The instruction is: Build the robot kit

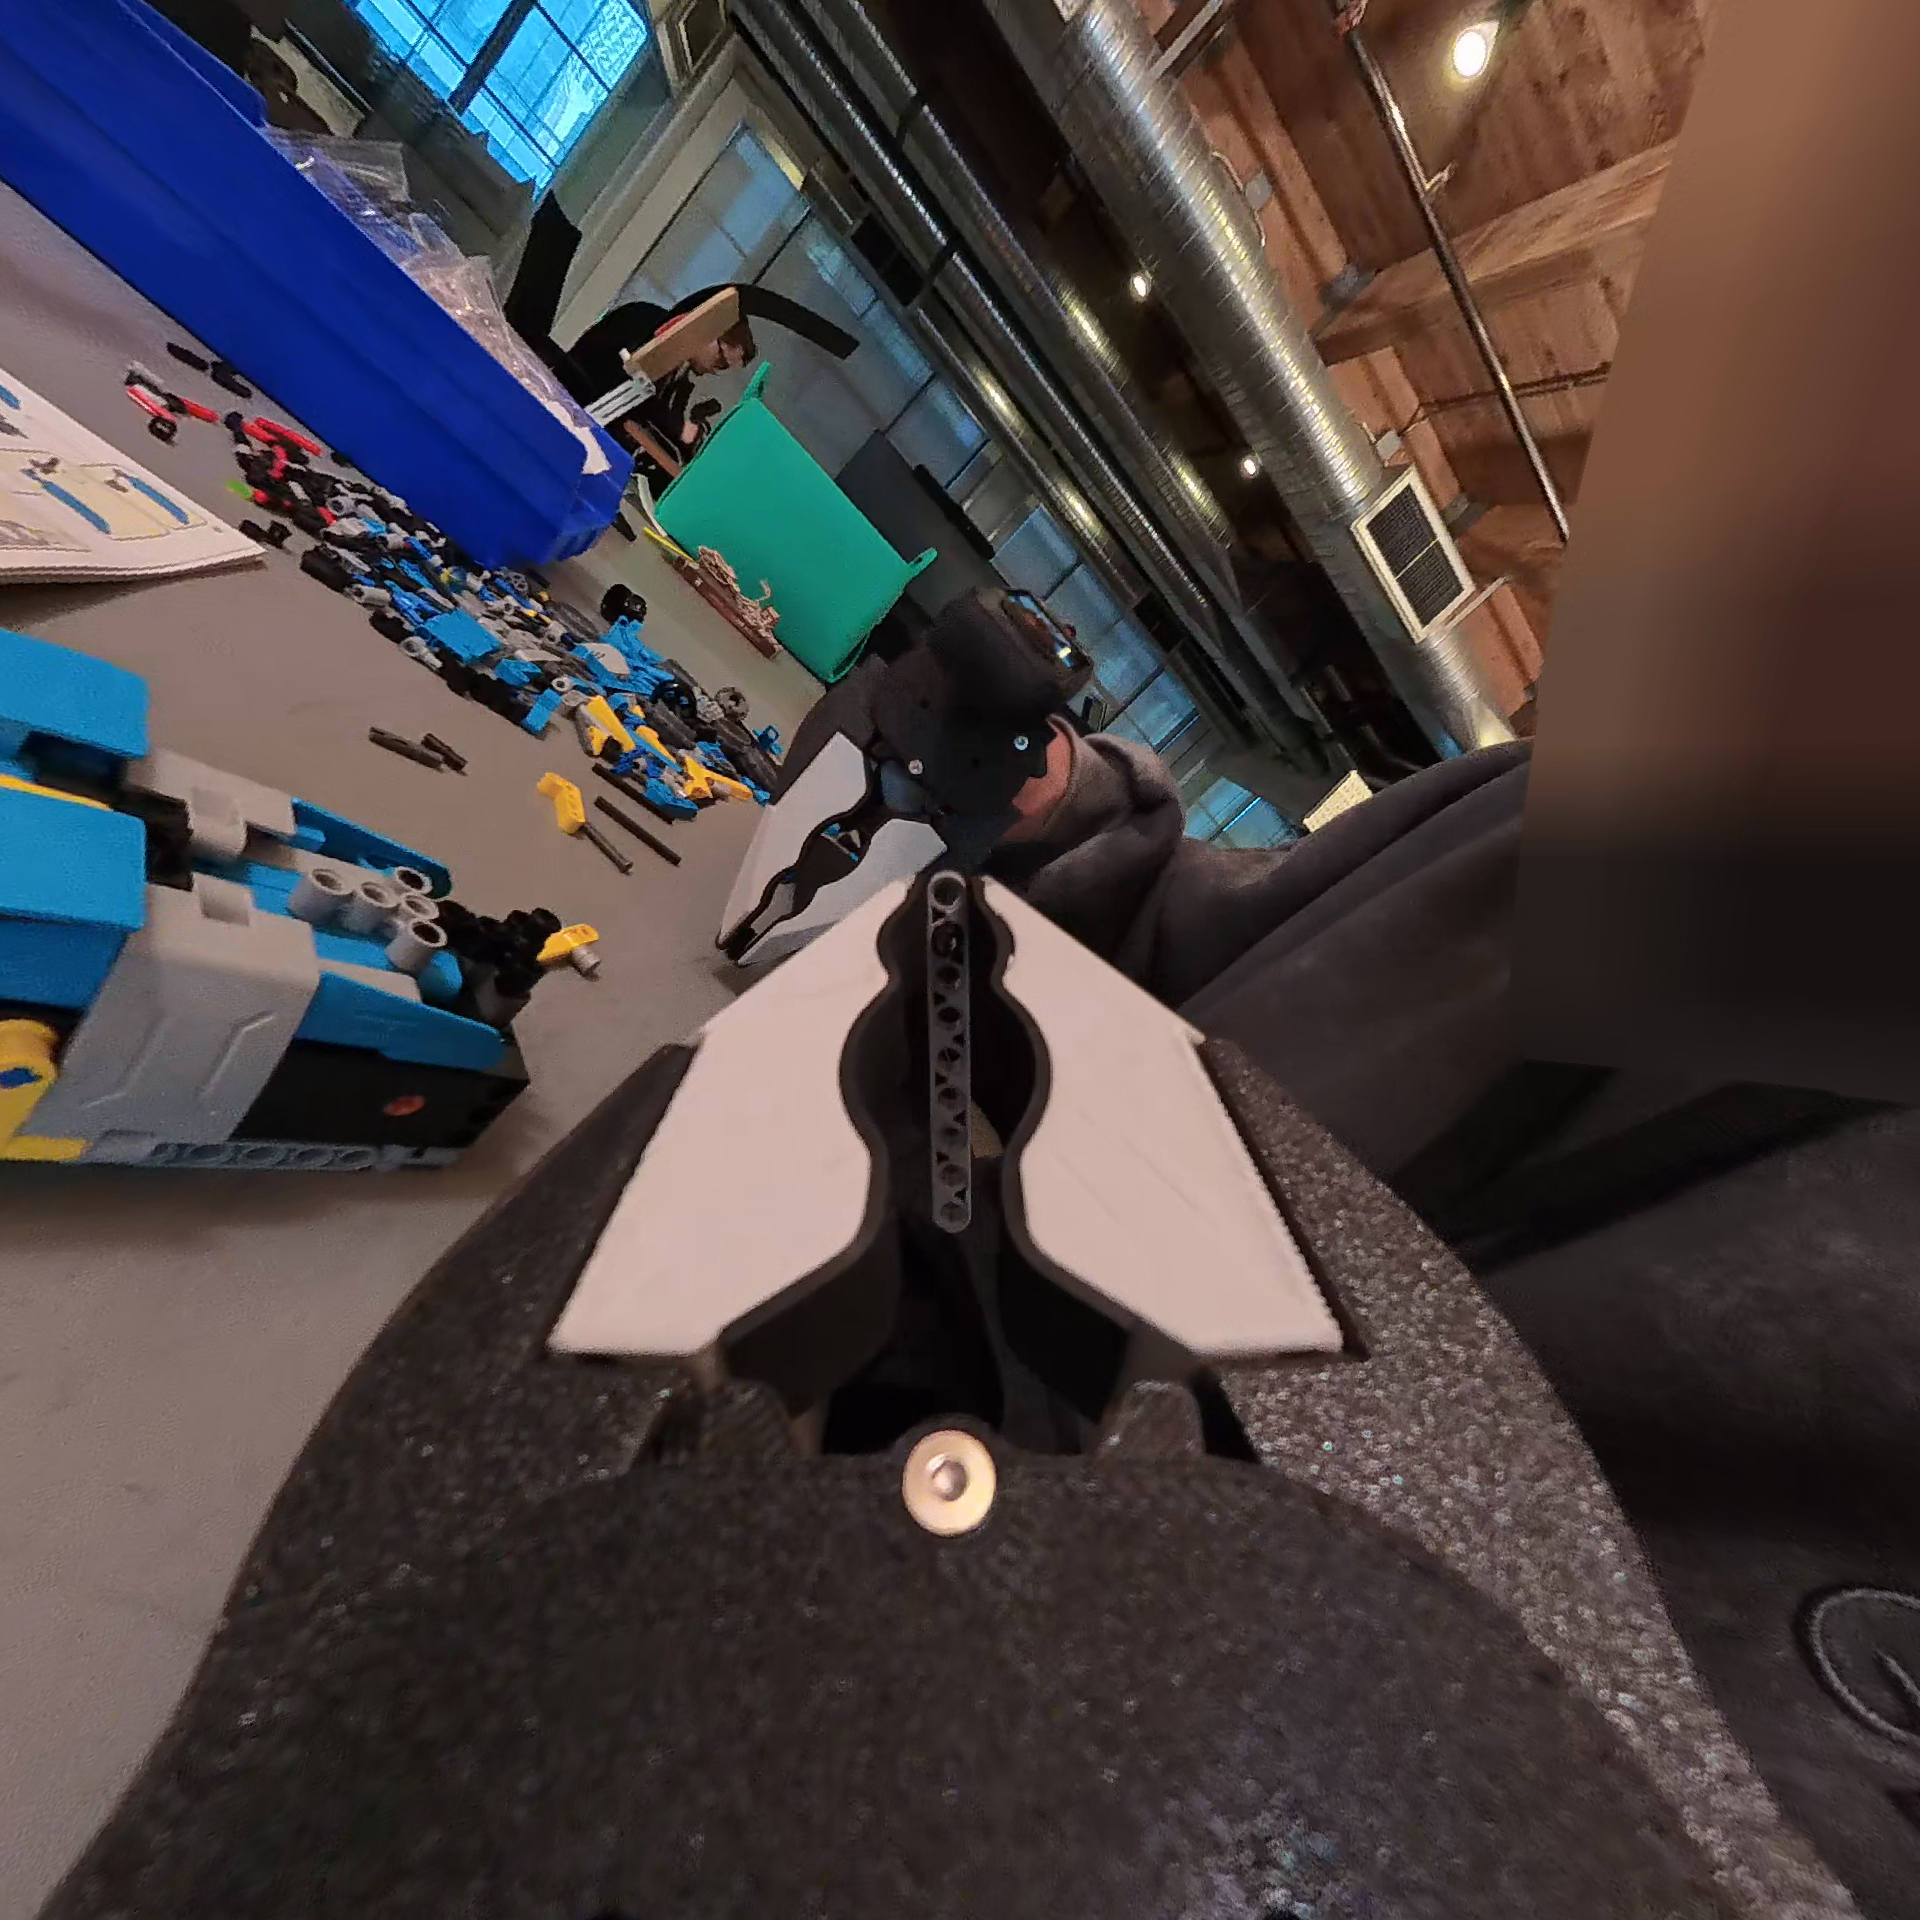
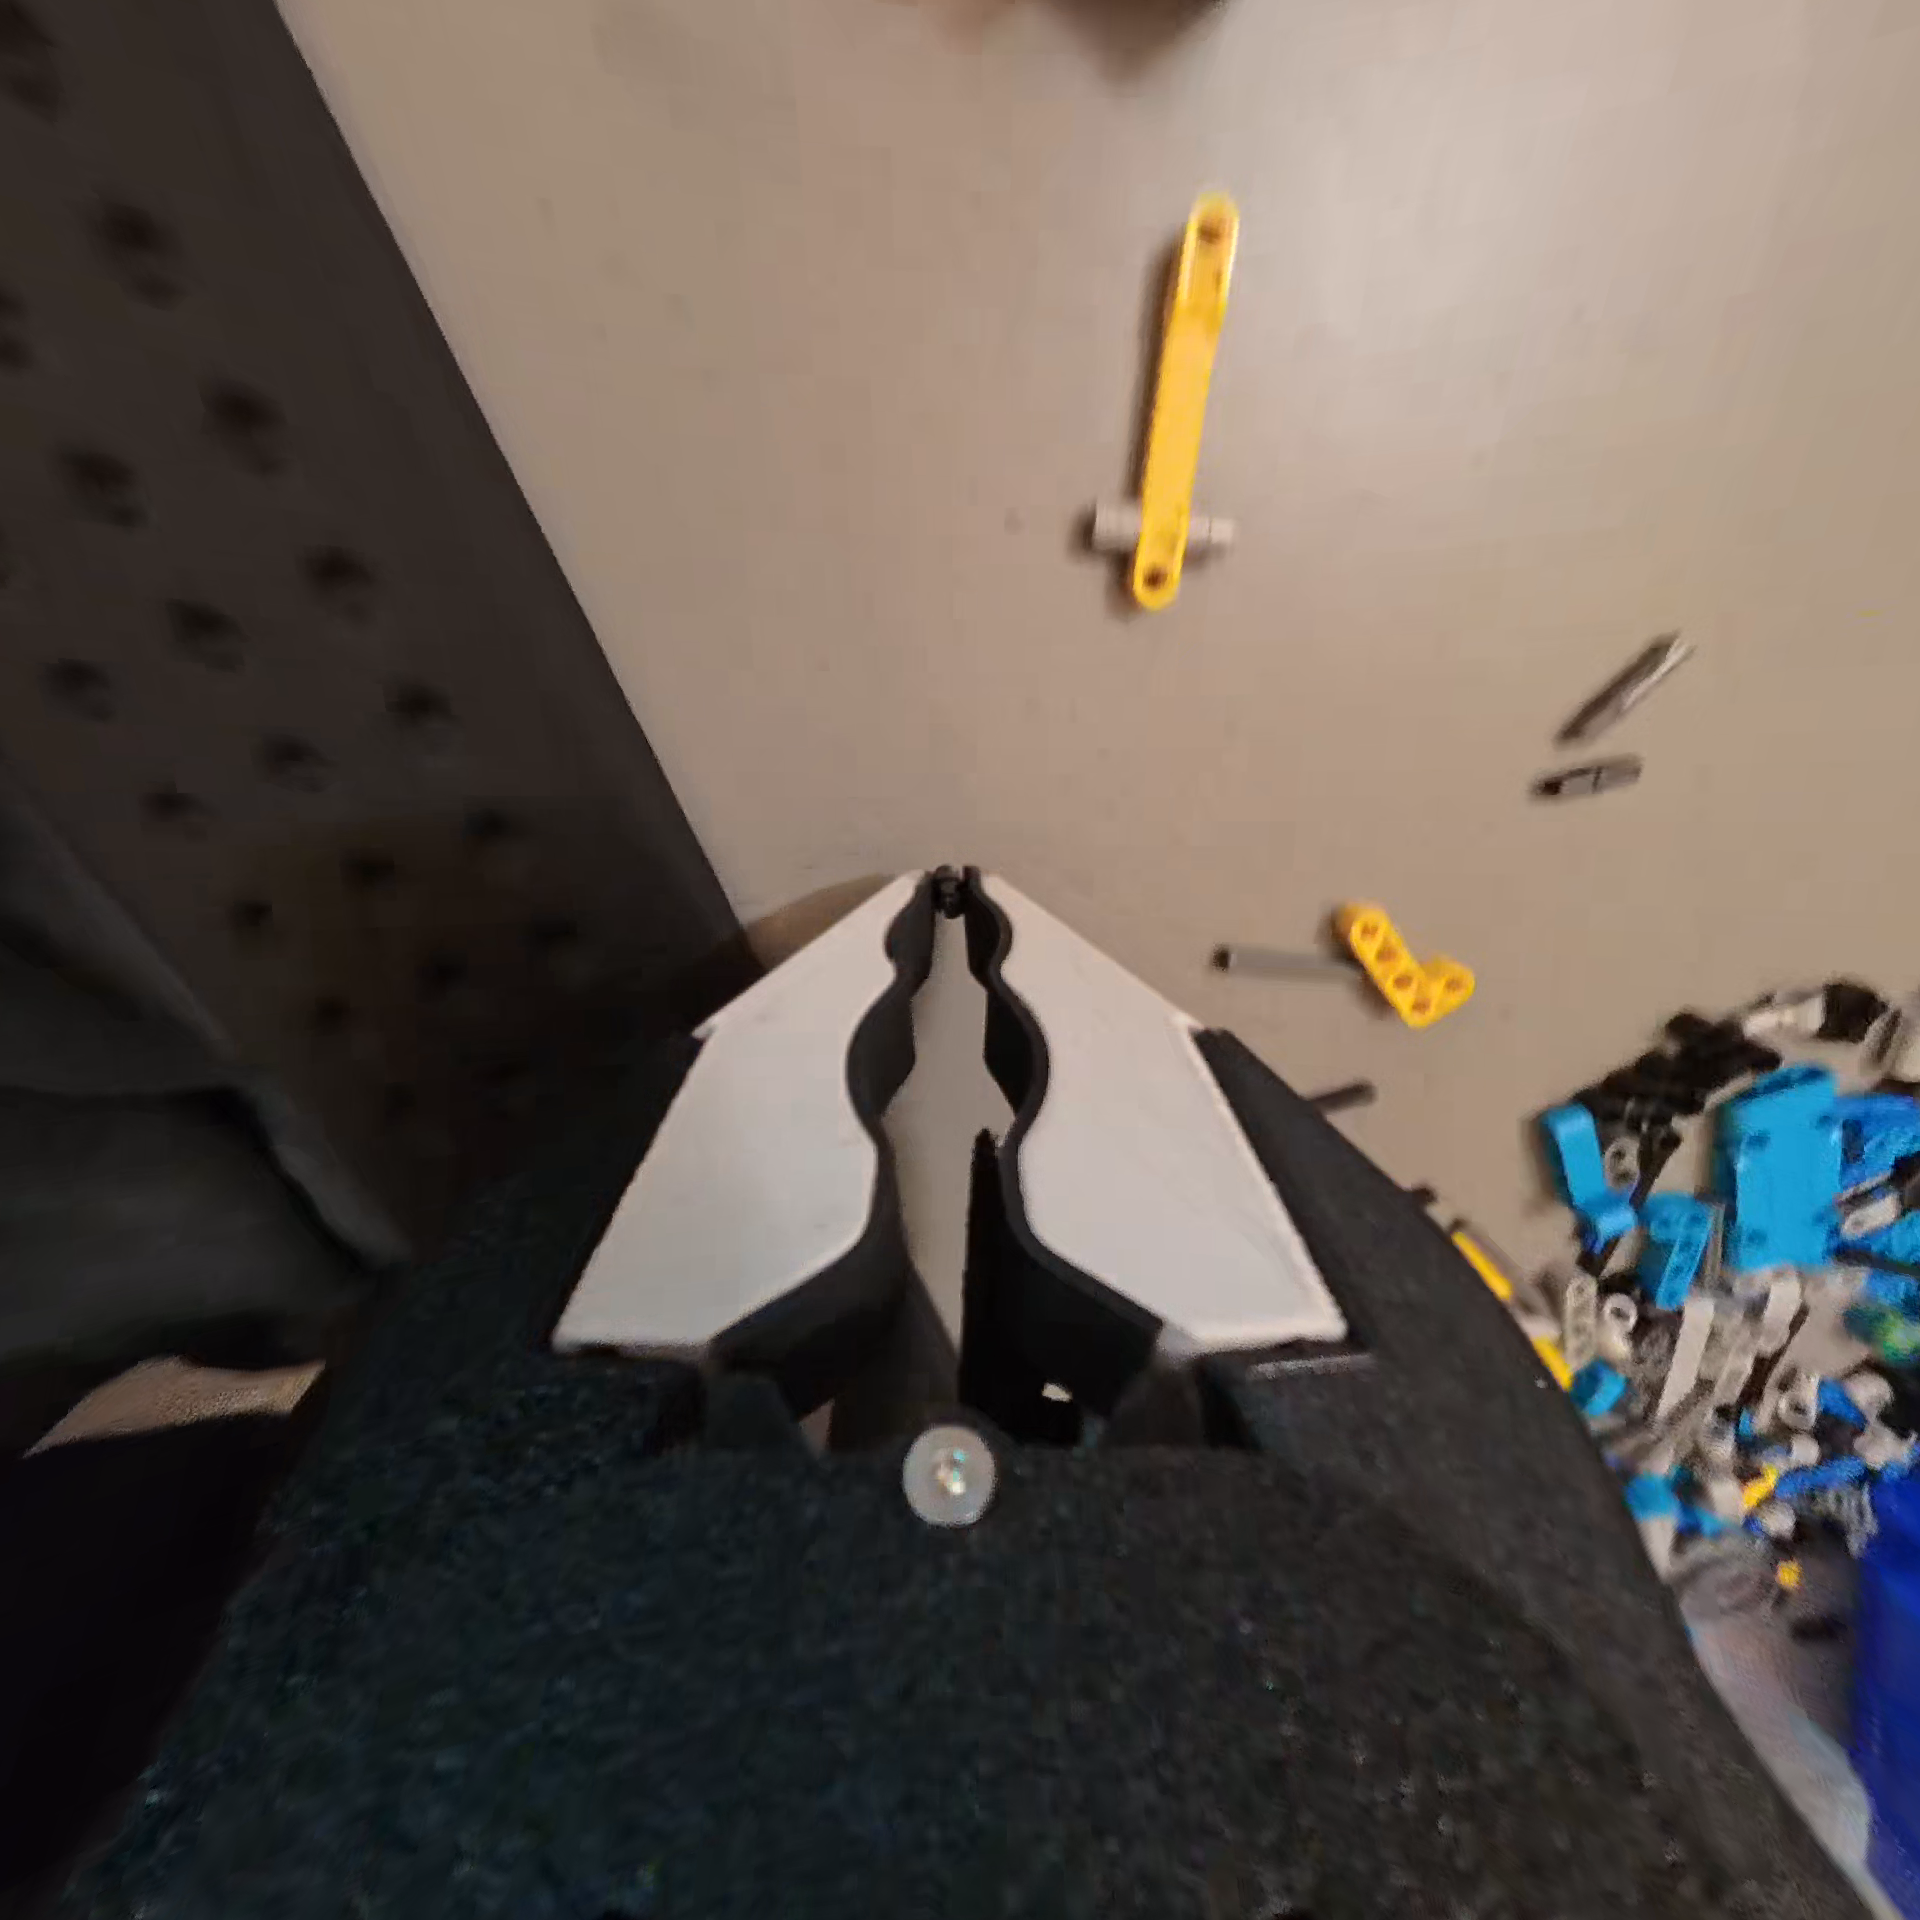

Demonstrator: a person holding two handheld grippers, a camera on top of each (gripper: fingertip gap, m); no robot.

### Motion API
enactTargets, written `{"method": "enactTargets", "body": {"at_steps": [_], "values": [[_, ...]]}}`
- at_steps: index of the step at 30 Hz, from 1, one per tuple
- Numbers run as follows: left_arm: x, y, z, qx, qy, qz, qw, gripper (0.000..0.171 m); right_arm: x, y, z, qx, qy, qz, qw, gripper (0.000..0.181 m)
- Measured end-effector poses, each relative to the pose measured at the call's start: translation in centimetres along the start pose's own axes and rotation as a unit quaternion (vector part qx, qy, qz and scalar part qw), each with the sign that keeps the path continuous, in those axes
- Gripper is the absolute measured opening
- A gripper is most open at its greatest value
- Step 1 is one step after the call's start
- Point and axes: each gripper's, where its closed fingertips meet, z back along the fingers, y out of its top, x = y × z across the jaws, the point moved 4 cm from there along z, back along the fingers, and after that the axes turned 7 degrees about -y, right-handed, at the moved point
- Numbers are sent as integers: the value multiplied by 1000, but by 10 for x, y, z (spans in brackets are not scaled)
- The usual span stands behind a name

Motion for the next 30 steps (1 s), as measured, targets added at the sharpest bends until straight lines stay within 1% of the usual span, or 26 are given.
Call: {"method": "enactTargets", "body": {"at_steps": [1,3,10,17,21,30], "values": [[0,0,0,-2,2,-3,1000,6,1,-7,-1,-20,4,-2,1000,5],[1,0,0,1,0,-3,1000,6,2,-14,-4,-37,6,-1,999,5],[1,1,2,6,-5,5,1000,6,2,-20,-9,-51,0,-2,999,5],[1,1,2,7,-4,5,1000,6,1,-23,-9,-29,-5,-11,999,5],[1,0,2,5,-4,6,1000,6,2,-23,-9,-23,-12,-16,1000,9],[1,1,2,7,-5,7,1000,6,3,-25,-9,-9,-2,-31,999,10]]}}
